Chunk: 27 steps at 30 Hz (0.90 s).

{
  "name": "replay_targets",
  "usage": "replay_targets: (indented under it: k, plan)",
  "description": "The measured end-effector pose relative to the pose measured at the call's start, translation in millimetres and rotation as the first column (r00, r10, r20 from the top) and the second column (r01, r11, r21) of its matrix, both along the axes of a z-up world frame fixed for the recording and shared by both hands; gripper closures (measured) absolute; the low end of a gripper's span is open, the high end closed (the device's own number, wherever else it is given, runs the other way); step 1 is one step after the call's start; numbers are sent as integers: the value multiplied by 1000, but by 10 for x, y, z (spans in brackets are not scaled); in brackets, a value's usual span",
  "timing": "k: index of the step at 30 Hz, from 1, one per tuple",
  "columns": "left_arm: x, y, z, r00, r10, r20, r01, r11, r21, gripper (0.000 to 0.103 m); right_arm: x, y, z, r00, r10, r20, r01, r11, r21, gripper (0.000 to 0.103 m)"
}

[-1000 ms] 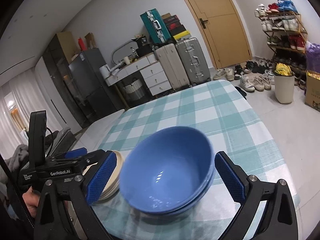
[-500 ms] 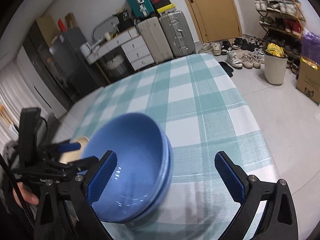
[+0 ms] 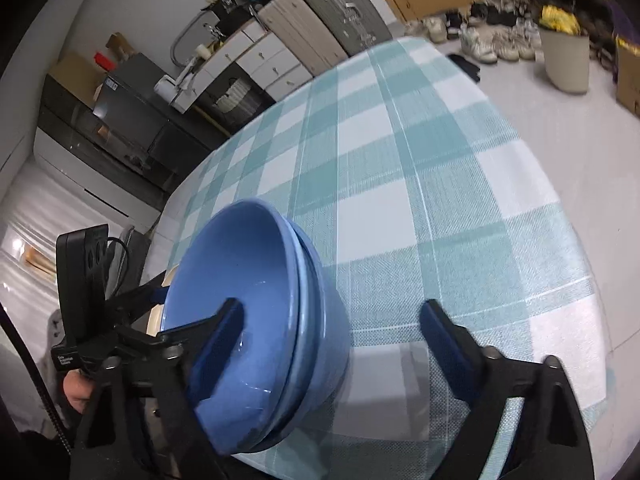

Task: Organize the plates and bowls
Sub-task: 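Grasp the stacked blue bowls' rim with the left tool while the right tool grasps it, then lift and carry the stacked blue bowls with both tools toward the cream plates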

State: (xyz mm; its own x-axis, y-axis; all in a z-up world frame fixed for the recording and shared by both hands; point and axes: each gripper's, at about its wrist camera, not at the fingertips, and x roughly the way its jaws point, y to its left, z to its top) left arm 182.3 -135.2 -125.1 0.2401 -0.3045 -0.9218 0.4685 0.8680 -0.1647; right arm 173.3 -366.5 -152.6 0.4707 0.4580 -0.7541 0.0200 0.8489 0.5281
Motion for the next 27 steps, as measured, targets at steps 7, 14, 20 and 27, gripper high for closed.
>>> replay_targets:
  k: [7, 14, 20, 27]
  plan:
    - [6, 55, -18, 998, -24, -57, 21, 999, -50, 40, 11, 113, -125, 997, 25, -71, -26, 1000, -11, 38]
    - [126, 137, -102, 975, -57, -214, 37, 995, -98, 70, 43, 209, -113, 992, 45, -115, -51, 997, -55, 60]
    - [132, 216, 17, 974, -71, -217, 40, 989, -142, 75, 23, 289, -20, 988, 60, -139, -76, 990, -116, 69]
    - [80, 118, 6, 968, -81, -237, 66, 995, -70, 77, 49, 347, 9, 987, 58, -148, -82, 983, -163, 79]
